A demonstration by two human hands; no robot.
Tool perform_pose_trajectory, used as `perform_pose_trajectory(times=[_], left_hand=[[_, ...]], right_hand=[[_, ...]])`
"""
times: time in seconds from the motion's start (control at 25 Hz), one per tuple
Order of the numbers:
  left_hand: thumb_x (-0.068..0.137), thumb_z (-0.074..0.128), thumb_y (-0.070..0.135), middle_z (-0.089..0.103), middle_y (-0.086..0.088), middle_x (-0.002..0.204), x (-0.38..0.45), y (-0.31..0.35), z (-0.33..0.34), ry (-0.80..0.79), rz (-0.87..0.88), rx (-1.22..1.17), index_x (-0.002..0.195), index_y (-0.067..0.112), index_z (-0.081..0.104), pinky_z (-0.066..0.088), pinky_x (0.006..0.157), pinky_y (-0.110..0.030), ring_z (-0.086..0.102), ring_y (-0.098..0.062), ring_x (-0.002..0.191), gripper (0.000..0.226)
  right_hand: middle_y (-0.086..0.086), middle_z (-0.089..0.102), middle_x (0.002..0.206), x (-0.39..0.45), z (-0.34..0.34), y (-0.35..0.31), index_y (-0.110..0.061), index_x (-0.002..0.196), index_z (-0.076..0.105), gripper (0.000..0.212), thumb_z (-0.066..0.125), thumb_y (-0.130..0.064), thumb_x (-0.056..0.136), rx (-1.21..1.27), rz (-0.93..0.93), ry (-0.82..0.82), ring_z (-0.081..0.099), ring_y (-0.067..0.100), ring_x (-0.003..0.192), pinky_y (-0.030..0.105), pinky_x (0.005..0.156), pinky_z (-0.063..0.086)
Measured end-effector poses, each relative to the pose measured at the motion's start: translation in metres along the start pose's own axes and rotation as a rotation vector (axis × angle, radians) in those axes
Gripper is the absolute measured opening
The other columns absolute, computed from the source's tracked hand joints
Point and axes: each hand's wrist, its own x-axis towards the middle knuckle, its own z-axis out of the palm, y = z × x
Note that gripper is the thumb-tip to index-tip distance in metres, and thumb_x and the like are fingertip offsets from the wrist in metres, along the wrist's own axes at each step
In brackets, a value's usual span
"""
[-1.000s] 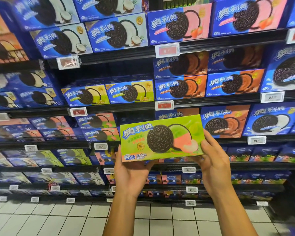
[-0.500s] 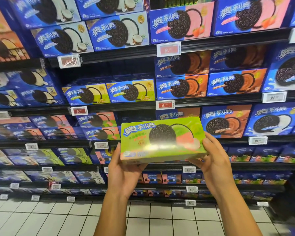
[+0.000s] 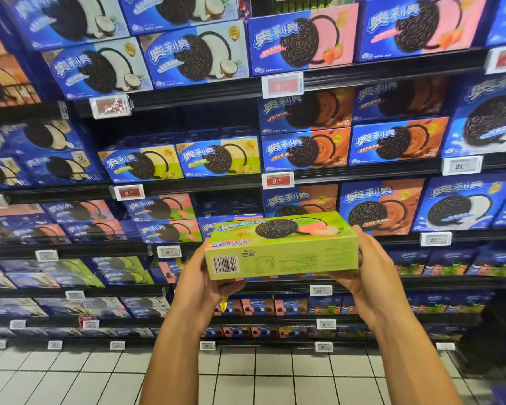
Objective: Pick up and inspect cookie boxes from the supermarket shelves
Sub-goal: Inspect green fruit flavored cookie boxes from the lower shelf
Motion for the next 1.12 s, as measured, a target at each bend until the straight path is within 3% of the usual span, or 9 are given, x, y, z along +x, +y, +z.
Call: perform_pose_trajectory(times=[0.32,0.52,0.68,0.84,1.0,1.12], left_hand=[[0.098,0.044,0.031,0.073,-0.005,0.117,0.0016,-0.0022,-0.0002,-0.035,0.041,-0.135,0.103,0.033,0.077,0.062,0.073,-0.042,0.072,-0.023,0.099,0.033],[0.096,0.046,0.030,0.068,-0.004,0.126,0.0015,-0.0021,-0.0006,-0.089,0.164,-0.154,0.126,0.027,0.065,0.060,0.069,-0.035,0.070,-0.020,0.099,0.035],[0.099,0.045,0.028,0.067,-0.009,0.126,-0.0020,-0.0035,-0.0001,-0.031,0.216,-0.166,0.128,0.021,0.062,0.059,0.066,-0.035,0.070,-0.021,0.097,0.034],[0.092,0.050,0.026,0.067,-0.009,0.127,-0.0063,-0.0019,-0.0030,-0.010,0.203,-0.174,0.131,0.019,0.059,0.058,0.063,-0.034,0.071,-0.021,0.094,0.041],[0.098,0.044,0.021,0.066,-0.008,0.129,-0.0060,-0.0024,-0.0059,-0.022,0.193,-0.146,0.134,0.020,0.057,0.058,0.066,-0.033,0.069,-0.021,0.100,0.038],[0.093,0.050,0.031,0.065,-0.003,0.131,-0.0056,-0.0004,-0.0077,-0.048,0.214,-0.020,0.139,0.022,0.053,0.057,0.075,-0.035,0.067,-0.018,0.110,0.047]], right_hand=[[-0.001,0.078,0.101,-0.0019,-0.0044,-0.0034,-0.030,0.105,0.078,0.023,0.056,-0.033,0.098,-0.003,-0.020,-0.027,0.074,0.010,0.082,0.028,0.059,0.058],[0.001,0.076,0.110,-0.0036,-0.0041,-0.0026,-0.029,0.115,0.074,0.026,0.055,-0.035,0.098,-0.022,-0.059,-0.044,0.071,0.010,0.091,0.032,0.075,0.053],[0.003,0.075,0.115,-0.0023,-0.0045,0.0022,-0.027,0.121,0.069,0.026,0.051,-0.025,0.102,-0.005,-0.055,-0.058,0.072,0.015,0.097,0.036,0.078,0.051],[0.004,0.074,0.118,-0.0019,-0.0049,0.0023,-0.024,0.124,0.067,0.027,0.050,-0.020,0.102,0.024,-0.065,-0.059,0.072,0.016,0.097,0.032,0.074,0.053],[0.005,0.074,0.118,-0.0018,-0.0044,0.0009,-0.022,0.128,0.065,0.030,0.051,-0.018,0.102,0.041,-0.067,-0.058,0.072,0.016,0.096,0.024,0.064,0.056],[0.001,0.074,0.119,-0.0018,-0.0038,0.0006,-0.023,0.130,0.064,0.031,0.051,-0.019,0.103,0.029,-0.078,-0.046,0.071,0.015,0.100,0.024,0.069,0.055]])
